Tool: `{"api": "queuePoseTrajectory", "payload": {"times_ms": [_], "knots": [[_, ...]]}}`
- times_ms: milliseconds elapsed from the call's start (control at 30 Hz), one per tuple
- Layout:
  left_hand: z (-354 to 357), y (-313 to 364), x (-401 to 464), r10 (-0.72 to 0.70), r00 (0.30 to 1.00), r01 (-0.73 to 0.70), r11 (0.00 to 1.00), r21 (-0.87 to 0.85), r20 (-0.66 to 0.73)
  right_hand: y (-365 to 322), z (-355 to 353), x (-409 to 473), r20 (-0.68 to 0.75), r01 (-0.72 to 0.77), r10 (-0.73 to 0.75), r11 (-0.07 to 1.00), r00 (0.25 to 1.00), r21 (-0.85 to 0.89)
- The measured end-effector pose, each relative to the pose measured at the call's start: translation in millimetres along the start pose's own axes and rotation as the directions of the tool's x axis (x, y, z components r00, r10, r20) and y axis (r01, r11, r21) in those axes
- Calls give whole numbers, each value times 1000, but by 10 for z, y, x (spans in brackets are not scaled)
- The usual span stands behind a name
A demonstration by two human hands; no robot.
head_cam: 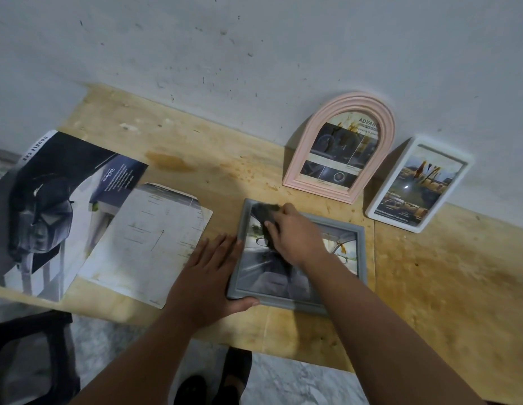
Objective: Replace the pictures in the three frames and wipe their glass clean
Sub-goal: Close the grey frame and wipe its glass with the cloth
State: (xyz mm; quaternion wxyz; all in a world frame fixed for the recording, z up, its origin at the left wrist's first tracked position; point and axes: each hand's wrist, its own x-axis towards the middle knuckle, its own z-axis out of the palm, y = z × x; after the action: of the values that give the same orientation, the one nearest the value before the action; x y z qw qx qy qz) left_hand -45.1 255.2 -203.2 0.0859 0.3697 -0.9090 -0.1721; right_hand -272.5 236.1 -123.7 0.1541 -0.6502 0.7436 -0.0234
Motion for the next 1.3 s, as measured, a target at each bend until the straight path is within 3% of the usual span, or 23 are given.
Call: {"api": "queuePoseTrajectory", "payload": {"times_ms": [100,300,433,500,600,633,700,733,800,900,967,1133,1300], "knots": [[0,-3,1,2,1000,-2,1000,5,0,-33,233,-159,36,42,-41,998,999,-42],[14,-10,-12,22,1000,-22,1000,0,-17,14,306,-640,138,182,-197,976,971,119],[16,-17,0,22,1000,-22,1000,-11,-7,6,285,-898,226,162,-219,956,949,245],[10,-20,4,19,1000,-19,1000,-15,-3,13,189,-891,320,51,-173,933,931,357],[-6,-17,1,18,1000,-18,1000,-22,4,52,-117,-667,520,-267,-59,805,852,529],[-9,-16,1,18,1000,-18,1000,-24,3,71,-197,-555,497,-319,-11,754,868,574],[-12,-11,2,17,1000,-17,1000,-20,-5,109,-269,-300,312,-313,135,700,941,642],[-10,-9,3,17,1000,-17,1000,-15,-9,133,-241,-186,171,-249,183,763,968,596],[-2,-10,4,20,1000,-21,1000,-6,-16,162,-97,-62,-42,-81,99,946,994,314],[10,-6,6,19,999,-20,1000,-9,-33,108,254,-141,1,106,-107,986,994,-129],[16,-3,9,21,999,-21,1000,-7,-40,28,387,-265,6,118,-120,966,993,-231],[12,-5,2,21,999,-21,1000,4,-35,0,447,-662,-20,240,-254,933,967,-269],[37,-30,-2,44,997,-44,999,2,-59,19,317,-981,180,338,-333,941,925,2]]}}
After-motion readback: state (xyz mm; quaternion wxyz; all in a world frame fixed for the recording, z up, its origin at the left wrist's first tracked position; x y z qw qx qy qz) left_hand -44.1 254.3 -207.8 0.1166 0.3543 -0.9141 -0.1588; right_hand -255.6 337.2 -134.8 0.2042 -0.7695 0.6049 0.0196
